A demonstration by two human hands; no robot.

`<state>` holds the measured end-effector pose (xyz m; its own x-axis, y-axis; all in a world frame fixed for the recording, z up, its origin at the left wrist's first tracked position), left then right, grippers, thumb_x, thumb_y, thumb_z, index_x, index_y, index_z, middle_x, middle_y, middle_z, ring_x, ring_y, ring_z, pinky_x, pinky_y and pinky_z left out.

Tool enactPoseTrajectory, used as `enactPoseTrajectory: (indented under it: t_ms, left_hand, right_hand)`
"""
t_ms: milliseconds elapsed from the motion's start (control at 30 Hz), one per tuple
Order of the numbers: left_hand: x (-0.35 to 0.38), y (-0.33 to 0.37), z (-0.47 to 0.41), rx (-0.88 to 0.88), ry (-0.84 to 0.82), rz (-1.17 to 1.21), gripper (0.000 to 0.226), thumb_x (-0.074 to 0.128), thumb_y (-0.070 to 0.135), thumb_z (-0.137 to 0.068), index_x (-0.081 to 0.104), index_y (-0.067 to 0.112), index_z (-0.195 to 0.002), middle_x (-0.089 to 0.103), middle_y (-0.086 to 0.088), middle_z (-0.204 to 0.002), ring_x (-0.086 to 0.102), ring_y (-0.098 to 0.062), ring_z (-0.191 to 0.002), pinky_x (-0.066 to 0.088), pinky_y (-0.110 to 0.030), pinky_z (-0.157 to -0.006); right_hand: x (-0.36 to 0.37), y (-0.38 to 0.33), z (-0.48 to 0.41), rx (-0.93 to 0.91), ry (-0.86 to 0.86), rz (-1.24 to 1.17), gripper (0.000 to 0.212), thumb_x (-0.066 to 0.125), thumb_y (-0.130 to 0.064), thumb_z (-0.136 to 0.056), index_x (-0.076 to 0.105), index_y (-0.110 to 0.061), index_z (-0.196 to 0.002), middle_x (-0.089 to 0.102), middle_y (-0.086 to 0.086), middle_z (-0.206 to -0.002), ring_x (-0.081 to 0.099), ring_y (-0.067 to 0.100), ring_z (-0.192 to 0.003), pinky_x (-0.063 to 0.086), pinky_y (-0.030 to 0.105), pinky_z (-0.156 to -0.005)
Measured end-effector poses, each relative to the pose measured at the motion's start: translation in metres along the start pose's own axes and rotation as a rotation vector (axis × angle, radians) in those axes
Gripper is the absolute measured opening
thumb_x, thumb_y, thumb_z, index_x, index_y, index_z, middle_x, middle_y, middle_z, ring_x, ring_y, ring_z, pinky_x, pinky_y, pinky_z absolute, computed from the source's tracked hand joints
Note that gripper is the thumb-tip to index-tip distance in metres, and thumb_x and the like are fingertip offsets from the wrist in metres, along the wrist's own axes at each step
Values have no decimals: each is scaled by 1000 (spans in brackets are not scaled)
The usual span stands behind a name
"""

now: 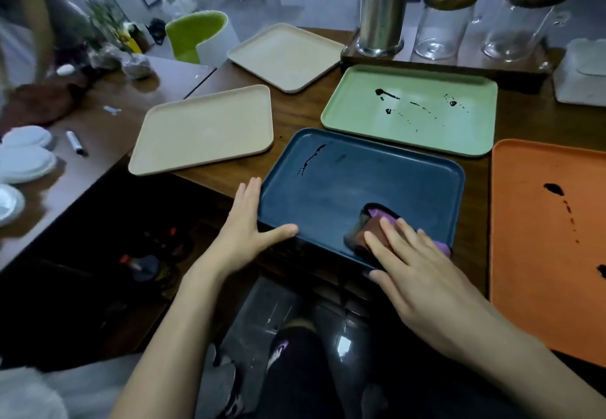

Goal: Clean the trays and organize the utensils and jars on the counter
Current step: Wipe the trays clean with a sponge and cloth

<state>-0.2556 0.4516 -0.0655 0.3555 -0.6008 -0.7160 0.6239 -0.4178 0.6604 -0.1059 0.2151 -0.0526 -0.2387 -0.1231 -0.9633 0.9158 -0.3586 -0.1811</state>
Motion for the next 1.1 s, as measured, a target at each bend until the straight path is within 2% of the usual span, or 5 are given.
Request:
enactPoseTrajectory:
  t_ms: [200,433,733,900,1100]
  left_hand:
    - [0,-1,0,-17,3,28,132,72,73,-66,0,24,-165,-6,12,-171,-18,2,-151,-1,-27,-121]
    - [0,-5,-2,-9,8,22,147,64,96,-51,-2,28,-164,-8,13,-171,-20,3,-150,0,-31,-123]
    - [-2,-4,-5,66,34,-84,120,71,62,-77,0,22,-164,-2,9,-171,-13,-3,-152,11,-50,-128]
    - [-2,-7,-3,122,41,-184,134,43,100,-65,-9,25,-163,-8,14,-170,-18,2,-151,6,-49,-128]
    - [-1,-11,-5,141,46,-212,132,44,96,-67,-12,24,-162,-11,11,-171,-18,-5,-154,1,-53,-127]
  right_hand:
    - [-6,-4,-1,-51,-86,-44,114,-38,-75,-64,1,-29,-160,-9,0,-168,-12,23,-154,-6,38,-123]
    - [-19,-39,-29,-124,-152,-150,87,-4,-74,-86,8,-30,-160,-6,-2,-168,-12,22,-154,-5,43,-125]
    - [-35,-110,-111,-249,-121,-227,50,12,-41,-109,39,-29,-149,16,9,-166,6,33,-154,4,51,-124]
    - [-25,-80,-81,-118,-63,-315,63,8,-63,-99,32,-41,-153,9,-11,-166,-2,11,-154,2,38,-126]
    - [-25,-20,-12,93,-43,-388,53,7,-64,-93,32,-64,-139,9,-33,-159,-6,-18,-144,-7,6,-113]
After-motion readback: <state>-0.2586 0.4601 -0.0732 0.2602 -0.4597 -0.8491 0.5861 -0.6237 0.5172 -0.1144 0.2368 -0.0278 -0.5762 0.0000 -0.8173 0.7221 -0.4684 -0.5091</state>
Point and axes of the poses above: each hand's wrist, its own z-axis away from the middle knuckle, its own x-axis out of the palm, y = z × x, the point moved 6 cm from there along -z, towards the middle knuckle
